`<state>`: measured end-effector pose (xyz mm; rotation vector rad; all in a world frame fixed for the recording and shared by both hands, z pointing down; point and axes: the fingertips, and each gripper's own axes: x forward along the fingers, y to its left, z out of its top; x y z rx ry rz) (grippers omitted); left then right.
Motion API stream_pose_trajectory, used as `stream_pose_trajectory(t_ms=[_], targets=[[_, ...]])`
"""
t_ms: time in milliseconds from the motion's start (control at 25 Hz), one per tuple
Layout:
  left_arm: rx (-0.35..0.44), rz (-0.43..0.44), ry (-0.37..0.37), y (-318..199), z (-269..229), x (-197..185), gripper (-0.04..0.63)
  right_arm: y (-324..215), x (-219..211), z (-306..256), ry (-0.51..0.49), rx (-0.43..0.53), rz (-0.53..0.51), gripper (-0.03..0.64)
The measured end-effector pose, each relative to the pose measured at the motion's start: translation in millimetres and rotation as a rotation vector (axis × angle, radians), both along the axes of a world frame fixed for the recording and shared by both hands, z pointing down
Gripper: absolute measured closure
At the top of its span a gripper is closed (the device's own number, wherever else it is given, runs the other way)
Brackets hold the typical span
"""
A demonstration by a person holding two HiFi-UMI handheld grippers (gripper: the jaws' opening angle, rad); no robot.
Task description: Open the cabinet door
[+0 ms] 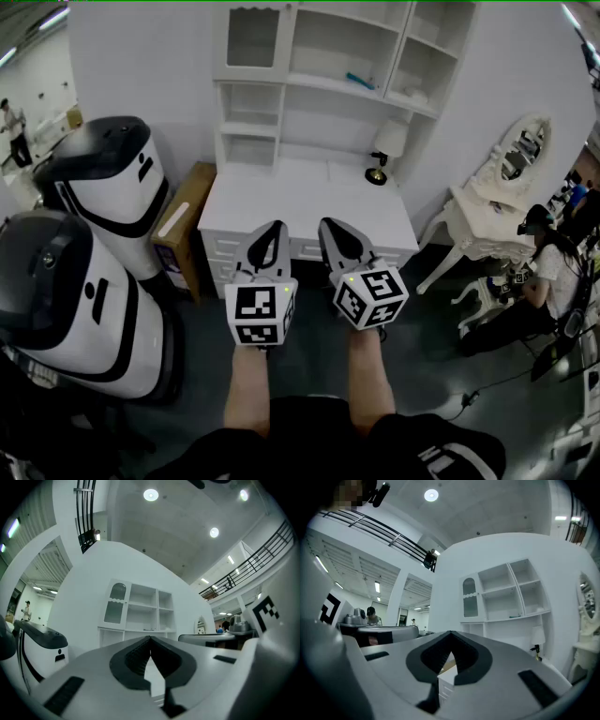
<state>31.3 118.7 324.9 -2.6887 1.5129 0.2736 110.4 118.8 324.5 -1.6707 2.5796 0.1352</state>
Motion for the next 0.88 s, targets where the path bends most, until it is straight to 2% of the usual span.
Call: stream_pose_trajectory(t_ms=[160, 320, 400, 560, 640, 760, 880], targets=[[-0.033, -0.006, 0.002, 6, 9, -4, 0.583, 7, -7, 6, 0.020, -0.012, -0.006, 0.607], [-0.056, -0.008, 0.001, 4, 19, -11, 0.583, 5, -22, 18, 0.110, -0.008, 0.011, 0.607], [-0.068, -0.001, 0.004, 6, 26, -11, 0.583, 6, -23, 28, 0.124, -0.027, 0.024, 0.607], [-0.079, -0.008, 0.011, 6, 35, -17, 0.583, 5, -13, 34, 0.030, -0.069, 0.024, 0.607], [-0.078, -0.027, 0.039, 8, 34, -24, 0.583, 6, -8, 36, -0.018, -0.086, 0.022, 0.607], [-0.033, -0.058, 0.087, 12, 25, -36, 0.583, 2, -5, 41, -0.053, -0.101, 0.026, 0.607], [-0.011, -0.077, 0.070, 11, 23, -41, 0.583, -8, -12, 40, -0.073, -0.089, 0.012, 0.607]])
